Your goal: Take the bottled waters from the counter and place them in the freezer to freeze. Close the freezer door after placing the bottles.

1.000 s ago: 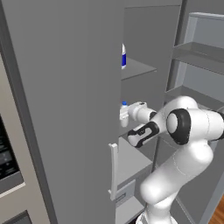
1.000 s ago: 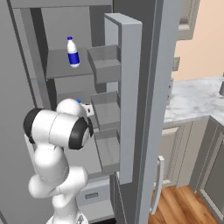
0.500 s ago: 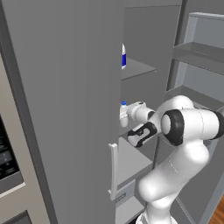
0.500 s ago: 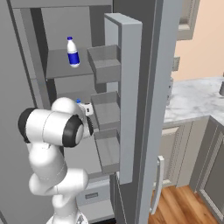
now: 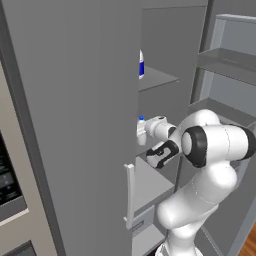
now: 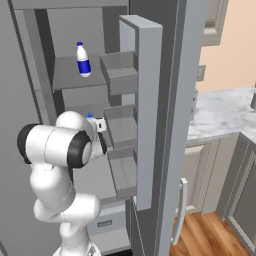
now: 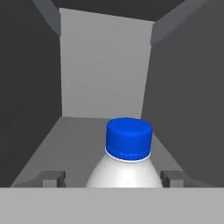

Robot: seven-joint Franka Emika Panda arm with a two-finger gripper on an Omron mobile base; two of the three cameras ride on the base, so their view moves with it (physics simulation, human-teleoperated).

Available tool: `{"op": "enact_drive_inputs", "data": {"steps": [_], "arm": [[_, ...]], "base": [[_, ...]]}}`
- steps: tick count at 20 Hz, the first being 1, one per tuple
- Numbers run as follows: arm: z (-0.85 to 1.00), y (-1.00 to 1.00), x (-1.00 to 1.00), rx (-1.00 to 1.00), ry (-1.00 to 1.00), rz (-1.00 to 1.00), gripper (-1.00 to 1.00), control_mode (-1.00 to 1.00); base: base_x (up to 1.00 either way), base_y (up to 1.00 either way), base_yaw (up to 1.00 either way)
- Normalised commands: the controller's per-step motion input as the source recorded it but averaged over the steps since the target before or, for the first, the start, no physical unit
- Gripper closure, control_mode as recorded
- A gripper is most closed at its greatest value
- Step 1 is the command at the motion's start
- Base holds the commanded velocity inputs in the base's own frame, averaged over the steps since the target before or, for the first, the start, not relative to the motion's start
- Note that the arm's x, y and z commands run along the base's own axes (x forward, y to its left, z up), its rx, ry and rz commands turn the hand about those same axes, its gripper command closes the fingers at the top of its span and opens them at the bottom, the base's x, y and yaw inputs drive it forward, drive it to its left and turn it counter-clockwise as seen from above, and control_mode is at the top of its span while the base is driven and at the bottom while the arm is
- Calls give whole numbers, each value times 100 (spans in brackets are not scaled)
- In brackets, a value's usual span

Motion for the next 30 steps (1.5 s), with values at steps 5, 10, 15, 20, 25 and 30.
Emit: {"op": "enact_drive_inputs", "data": {"steps": [5, 10, 15, 20, 25, 30], "arm": [[3, 0, -10, 0, 0, 0, -100, -100], [19, 0, -25, 0, -3, 0, -100, -100], [13, -3, -45, 0, 0, 0, -100, -100], [19, -21, -53, 0, 0, -3, -100, -100], [31, -13, -57, 0, 0, -5, -100, -100], [62, 0, -65, 0, 8, -7, -100, -100]], "base": [[0, 0, 0], [0, 0, 0], [0, 0, 0], [0, 0, 0], [0, 0, 0], [0, 0, 0]]}}
